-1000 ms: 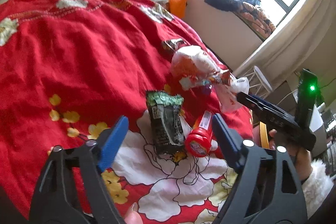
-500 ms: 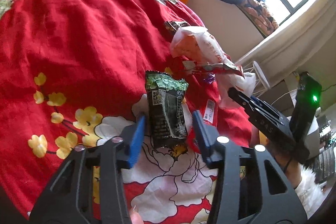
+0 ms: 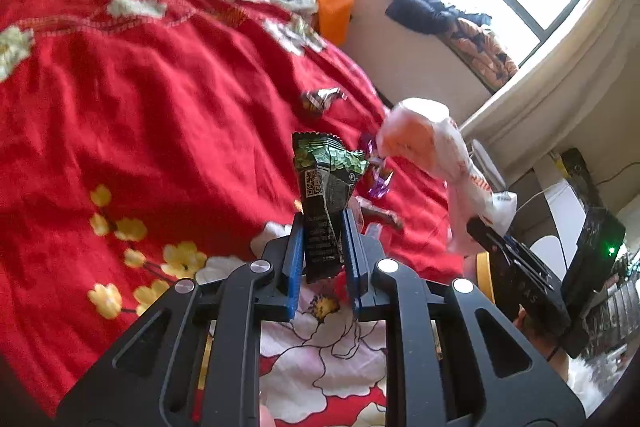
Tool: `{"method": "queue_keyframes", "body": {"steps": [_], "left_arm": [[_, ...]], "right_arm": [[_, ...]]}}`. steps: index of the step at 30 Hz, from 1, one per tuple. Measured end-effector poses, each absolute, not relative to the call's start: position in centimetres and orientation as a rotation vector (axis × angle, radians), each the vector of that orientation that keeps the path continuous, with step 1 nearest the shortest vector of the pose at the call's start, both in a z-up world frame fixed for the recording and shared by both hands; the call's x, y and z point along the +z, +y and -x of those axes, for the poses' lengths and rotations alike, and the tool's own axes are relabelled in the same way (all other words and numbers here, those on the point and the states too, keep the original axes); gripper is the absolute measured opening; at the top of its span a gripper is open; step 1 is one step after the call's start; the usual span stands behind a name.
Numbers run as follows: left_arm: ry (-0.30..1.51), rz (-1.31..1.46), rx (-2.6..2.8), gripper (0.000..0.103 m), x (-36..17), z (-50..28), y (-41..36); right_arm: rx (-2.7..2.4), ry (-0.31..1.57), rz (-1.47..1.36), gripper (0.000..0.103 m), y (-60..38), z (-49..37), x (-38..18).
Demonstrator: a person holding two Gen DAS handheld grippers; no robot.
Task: Collect trash
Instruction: 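Carry the green packet and white plastic bag with both grippers over the bin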
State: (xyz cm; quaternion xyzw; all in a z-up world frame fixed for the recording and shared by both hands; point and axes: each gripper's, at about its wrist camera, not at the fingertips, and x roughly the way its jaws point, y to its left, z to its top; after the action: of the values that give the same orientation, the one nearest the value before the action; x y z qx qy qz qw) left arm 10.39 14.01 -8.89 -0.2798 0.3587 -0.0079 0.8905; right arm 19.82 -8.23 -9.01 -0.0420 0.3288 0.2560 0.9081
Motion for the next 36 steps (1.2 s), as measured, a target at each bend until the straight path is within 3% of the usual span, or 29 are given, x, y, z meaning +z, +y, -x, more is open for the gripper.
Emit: {"method": "queue_keyframes", "body": {"steps": [36], "left_arm": [[0.599, 0.38, -0.168, 0.012, -1.1, -9.4, 6.1]], "right_arm": [[0.423, 0.619, -0.062, 0.031, -17.8, -14.4, -4.8]]}}
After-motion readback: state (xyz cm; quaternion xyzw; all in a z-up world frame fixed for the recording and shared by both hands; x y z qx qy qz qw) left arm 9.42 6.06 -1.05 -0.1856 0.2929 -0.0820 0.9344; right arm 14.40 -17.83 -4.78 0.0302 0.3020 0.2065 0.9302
